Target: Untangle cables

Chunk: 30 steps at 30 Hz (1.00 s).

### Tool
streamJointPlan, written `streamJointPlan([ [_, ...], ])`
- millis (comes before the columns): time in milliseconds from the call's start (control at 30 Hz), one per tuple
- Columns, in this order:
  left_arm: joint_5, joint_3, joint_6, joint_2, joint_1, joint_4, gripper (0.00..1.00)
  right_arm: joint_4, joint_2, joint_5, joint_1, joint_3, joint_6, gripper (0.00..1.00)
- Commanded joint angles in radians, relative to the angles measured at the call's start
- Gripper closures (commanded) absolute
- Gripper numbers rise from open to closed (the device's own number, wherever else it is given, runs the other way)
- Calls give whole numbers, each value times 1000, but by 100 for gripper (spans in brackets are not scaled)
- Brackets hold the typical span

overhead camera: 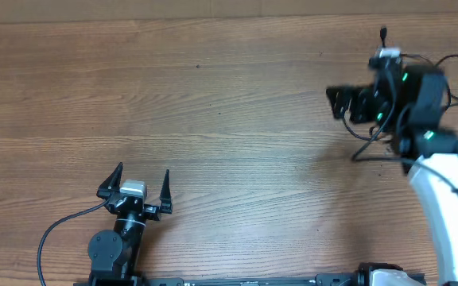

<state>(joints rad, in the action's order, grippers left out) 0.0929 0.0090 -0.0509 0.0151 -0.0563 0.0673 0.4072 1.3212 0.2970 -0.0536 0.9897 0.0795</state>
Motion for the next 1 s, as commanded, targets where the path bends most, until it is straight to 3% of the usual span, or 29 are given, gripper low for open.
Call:
streamJointPlan([
  [0, 3, -4, 18, -11, 7, 2, 0, -160, -79, -8, -3, -176, -2, 0],
  [133, 3, -4, 18, -11, 7, 2, 0, -365, -128, -8, -2, -340, -1, 0],
  [567, 3, -4, 18, -11, 7, 2, 0, -796, -360, -9, -2, -793, -1, 0],
  [967, 3, -4, 18, -11, 7, 2, 0, -810, -679, -11, -2, -984, -1, 0],
])
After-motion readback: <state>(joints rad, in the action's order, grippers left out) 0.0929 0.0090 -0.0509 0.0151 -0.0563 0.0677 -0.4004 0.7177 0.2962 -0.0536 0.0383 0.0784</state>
